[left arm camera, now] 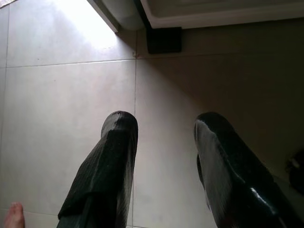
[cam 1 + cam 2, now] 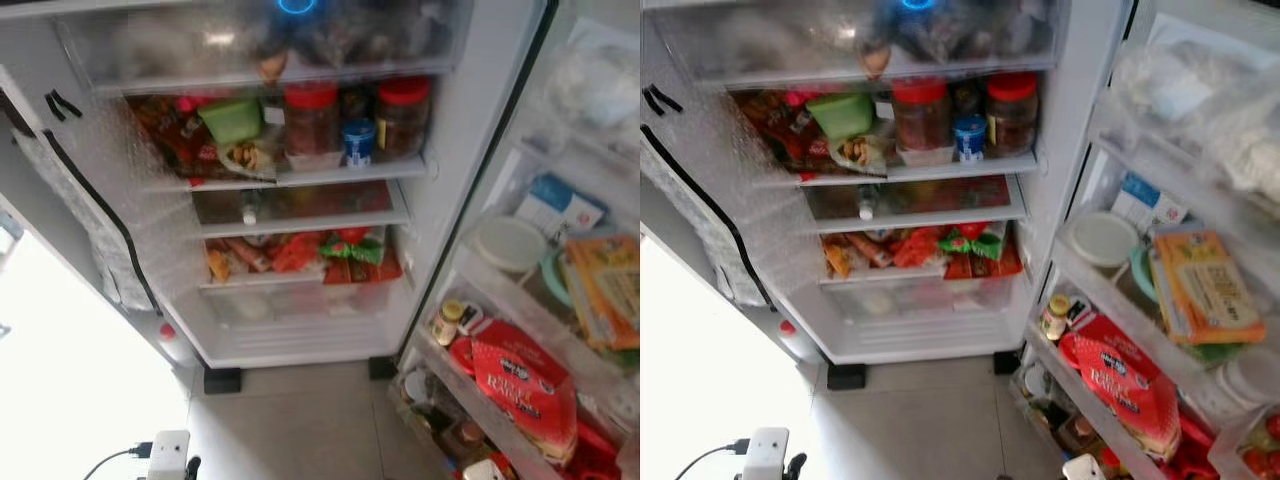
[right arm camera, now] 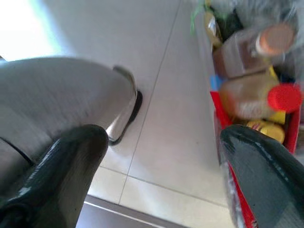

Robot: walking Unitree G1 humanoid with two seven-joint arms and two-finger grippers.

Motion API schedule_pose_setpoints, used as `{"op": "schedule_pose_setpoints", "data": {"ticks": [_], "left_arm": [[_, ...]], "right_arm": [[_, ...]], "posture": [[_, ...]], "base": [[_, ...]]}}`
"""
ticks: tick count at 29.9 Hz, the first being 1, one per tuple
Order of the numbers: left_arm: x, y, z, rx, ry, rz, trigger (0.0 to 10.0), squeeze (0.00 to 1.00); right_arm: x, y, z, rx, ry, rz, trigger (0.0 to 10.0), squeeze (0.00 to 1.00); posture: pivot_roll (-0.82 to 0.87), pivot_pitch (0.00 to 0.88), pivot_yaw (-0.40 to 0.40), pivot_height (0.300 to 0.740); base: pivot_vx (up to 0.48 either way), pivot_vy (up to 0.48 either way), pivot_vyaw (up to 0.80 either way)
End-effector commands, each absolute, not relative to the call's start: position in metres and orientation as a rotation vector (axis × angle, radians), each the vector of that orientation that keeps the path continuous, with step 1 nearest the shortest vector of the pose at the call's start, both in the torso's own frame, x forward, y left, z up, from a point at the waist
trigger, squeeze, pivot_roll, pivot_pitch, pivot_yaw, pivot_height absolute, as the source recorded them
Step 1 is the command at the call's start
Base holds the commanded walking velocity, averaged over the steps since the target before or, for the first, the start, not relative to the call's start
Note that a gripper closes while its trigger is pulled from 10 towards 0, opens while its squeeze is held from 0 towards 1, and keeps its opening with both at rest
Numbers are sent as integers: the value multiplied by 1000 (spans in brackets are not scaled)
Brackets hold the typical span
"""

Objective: Restocking fridge

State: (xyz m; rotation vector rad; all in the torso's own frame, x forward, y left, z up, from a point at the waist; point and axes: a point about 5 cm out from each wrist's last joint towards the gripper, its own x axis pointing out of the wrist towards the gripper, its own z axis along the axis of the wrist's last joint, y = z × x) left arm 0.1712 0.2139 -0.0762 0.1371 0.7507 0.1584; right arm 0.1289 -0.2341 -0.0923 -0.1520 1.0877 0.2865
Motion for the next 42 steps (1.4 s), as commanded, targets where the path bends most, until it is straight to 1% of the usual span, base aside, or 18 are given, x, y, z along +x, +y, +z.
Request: {"op": "schedule_pose_setpoints", "data": {"ticks": [1,3,19,23,26,42], "left_arm": [[163,214,-81,137,790,153,10000,0],[164,214,-81,128,791,155,10000,0],[167,216,-79,137,784,153,10000,0],[167,215,-79,142,785,146,10000,0],[166,215,-80,151,791,145,10000,0],[163,214,-82,154,815,135,10000,0]], "right_arm": [[132,-225,-92,-124,1062,315,10000,0],[133,-225,-92,-117,1057,310,10000,0],[132,-227,-93,-116,1062,260,10000,0],[132,-228,-93,-121,1064,236,10000,0],[132,-228,-93,-115,1057,228,10000,0],[131,-228,-94,-104,1063,214,10000,0]], "posture": [[-75,57,17,729],[-76,53,19,729],[-74,46,24,729],[-76,45,25,729],[-75,38,25,740],[-77,38,32,740]], "base": [[0,0,0],[0,124,0],[0,409,0],[0,0,0],[0,0,0],[0,0,0]]}}
